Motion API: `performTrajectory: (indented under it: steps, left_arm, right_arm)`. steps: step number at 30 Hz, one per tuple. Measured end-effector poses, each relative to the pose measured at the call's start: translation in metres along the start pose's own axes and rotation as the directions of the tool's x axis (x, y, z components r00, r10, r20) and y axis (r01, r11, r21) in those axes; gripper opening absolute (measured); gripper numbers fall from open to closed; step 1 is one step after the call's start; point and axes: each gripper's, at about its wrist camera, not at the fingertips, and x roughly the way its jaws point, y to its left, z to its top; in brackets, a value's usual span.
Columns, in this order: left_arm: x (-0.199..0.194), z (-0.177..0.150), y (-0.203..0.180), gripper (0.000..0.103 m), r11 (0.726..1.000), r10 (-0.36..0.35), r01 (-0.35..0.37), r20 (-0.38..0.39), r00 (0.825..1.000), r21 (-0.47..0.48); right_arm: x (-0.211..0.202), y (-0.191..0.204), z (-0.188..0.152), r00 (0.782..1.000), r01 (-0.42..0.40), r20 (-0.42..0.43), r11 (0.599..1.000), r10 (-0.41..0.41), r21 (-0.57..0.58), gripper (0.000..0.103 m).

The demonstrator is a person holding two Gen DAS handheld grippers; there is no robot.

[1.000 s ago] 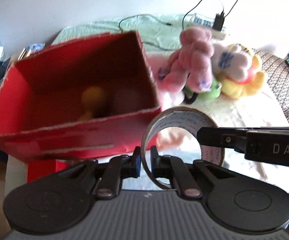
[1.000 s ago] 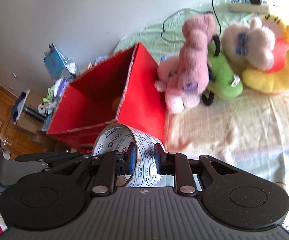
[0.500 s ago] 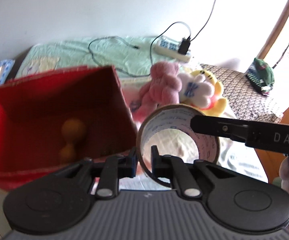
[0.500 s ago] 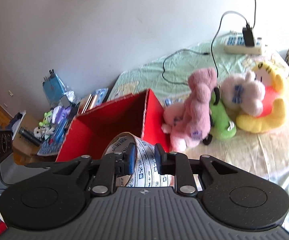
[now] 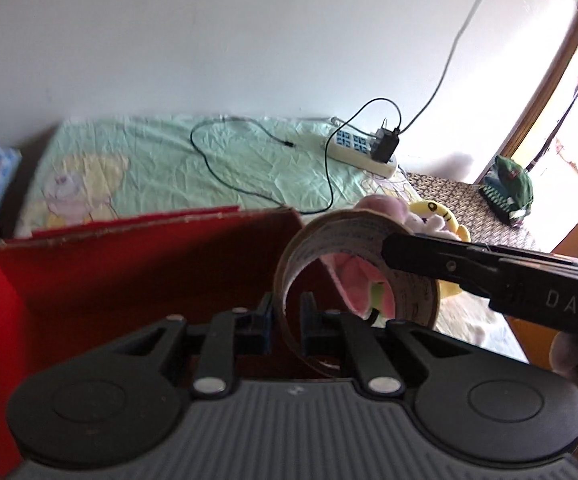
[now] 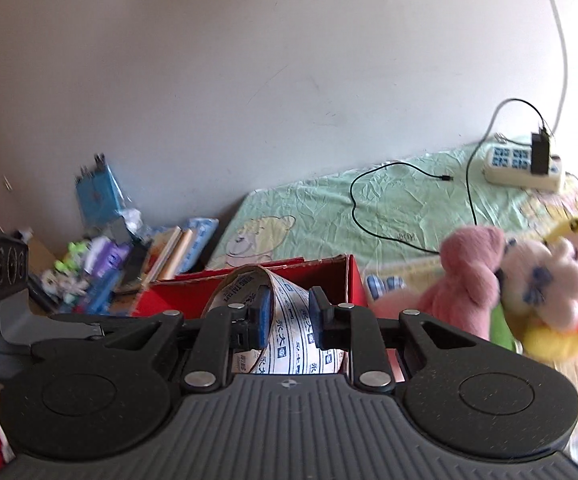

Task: Organize objects
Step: 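Lift the tape roll and carry it over the red box, then lower the tape roll into the red box and open the right gripper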

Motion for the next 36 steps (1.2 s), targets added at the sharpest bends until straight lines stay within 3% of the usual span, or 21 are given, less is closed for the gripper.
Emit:
performTrajectory:
  steps: [6, 15, 18, 24, 32, 36]
  left_arm:
    - [0.035, 0.001, 0.036, 0.004, 0.992, -0.071, 0.064, -0.063, 0.996, -0.108]
    - [0.077, 0.003, 0.063, 0.006, 0.972, -0.102, 0.058, -0.186, 0.977, -0.227]
    - [0.085, 0.004, 0.075, 0.006, 0.953, -0.127, 0.061, -0.210, 0.969, -0.295]
    - [0.088, 0.006, 0.082, 0.005, 0.954, -0.055, -0.022, -0.248, 0.967, -0.298]
    - [0.097, 0.005, 0.081, 0.005, 0.954, 0.026, -0.119, -0.320, 0.947, -0.275]
    - [0.095, 0.006, 0.071, 0.009, 0.962, 0.103, -0.173, -0.309, 0.946, -0.210]
  right_arm:
    - [0.043, 0.012, 0.003, 0.998, 0.052, -0.038, 0.988, -0.058, -0.145, 0.022]
    - [0.078, 0.025, 0.002, 0.993, 0.068, -0.070, 0.948, -0.094, -0.310, 0.021]
    - [0.087, 0.035, 0.002, 0.992, 0.070, -0.074, 0.923, -0.106, -0.379, 0.019]
    - [0.114, 0.033, -0.002, 0.983, 0.060, -0.134, 0.906, -0.127, -0.418, 0.013]
    - [0.134, 0.021, -0.007, 0.974, 0.022, -0.205, 0.934, -0.100, -0.356, 0.012]
    - [0.133, 0.013, -0.006, 0.977, 0.006, -0.203, 0.956, -0.068, -0.292, 0.011]
